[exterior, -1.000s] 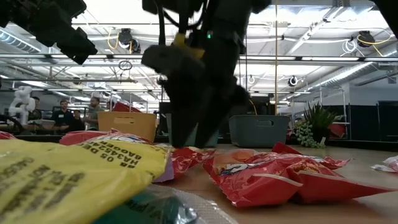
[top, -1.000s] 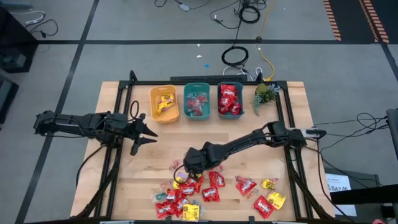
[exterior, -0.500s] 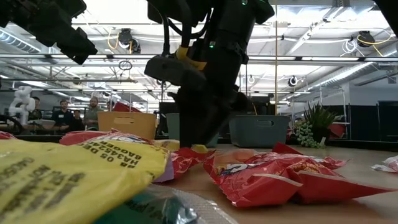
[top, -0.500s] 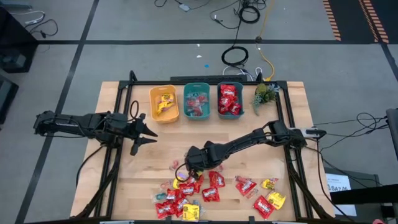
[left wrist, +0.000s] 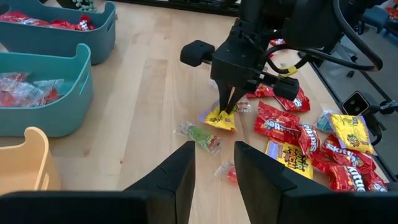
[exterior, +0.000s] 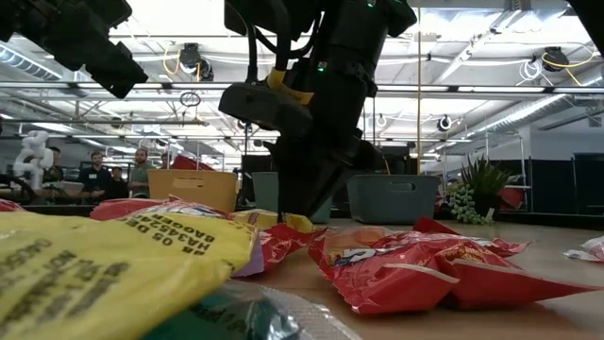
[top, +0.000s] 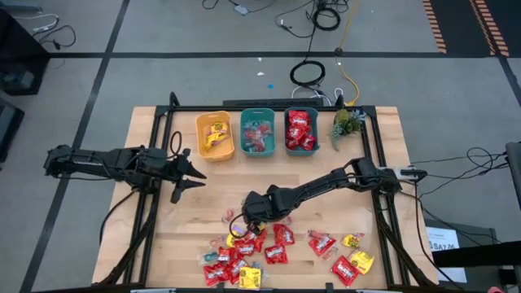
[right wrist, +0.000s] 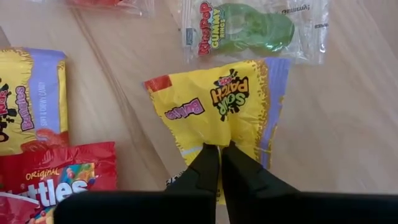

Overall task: Sort candy
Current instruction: Put the yellow candy into the yellow bin

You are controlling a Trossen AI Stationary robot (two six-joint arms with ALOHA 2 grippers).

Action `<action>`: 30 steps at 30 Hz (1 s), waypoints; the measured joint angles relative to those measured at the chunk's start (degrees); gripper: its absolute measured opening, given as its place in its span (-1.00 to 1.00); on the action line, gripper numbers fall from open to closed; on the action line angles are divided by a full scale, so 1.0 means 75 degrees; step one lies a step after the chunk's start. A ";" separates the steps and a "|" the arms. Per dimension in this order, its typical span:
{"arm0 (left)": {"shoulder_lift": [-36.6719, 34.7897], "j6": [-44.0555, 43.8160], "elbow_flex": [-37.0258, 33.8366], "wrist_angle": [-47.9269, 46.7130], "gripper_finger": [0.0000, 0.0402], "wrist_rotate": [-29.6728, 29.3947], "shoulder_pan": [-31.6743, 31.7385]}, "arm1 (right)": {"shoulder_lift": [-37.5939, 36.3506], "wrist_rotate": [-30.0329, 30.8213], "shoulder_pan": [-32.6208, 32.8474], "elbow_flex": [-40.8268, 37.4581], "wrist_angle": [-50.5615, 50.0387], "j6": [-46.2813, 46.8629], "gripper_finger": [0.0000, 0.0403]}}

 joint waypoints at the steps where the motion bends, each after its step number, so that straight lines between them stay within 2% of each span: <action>1: 0.0000 0.0000 0.0000 0.0002 -0.40 0.0000 0.0002 | 0.0000 0.0000 0.0000 0.0000 -0.0005 0.0000 -0.99; 7: 0.0003 0.0000 0.0000 0.0008 -0.40 0.0000 0.0003 | -0.0382 -0.0551 0.0006 -0.0046 -0.0814 -0.0050 -1.00; 13: 0.0000 -0.0006 0.0000 0.0041 -0.40 0.0000 0.0000 | -0.1733 -0.0034 -0.0127 -0.0012 -0.1622 -0.0025 -1.00; 20: 0.0000 -0.0012 0.0000 0.0050 -0.40 0.0000 0.0002 | -0.3037 0.0680 -0.1006 0.0000 -0.1193 -0.0766 -1.00; 24: 0.0003 -0.0169 0.0000 0.0053 -0.40 0.0000 0.0003 | -0.3071 0.0661 -0.1805 0.0256 -0.0603 -0.1764 -1.00; 30: 0.0000 -0.0213 0.0000 0.0052 -0.40 0.0000 0.0002 | -0.2102 0.0340 -0.2891 0.2142 -0.0148 -0.3518 -1.00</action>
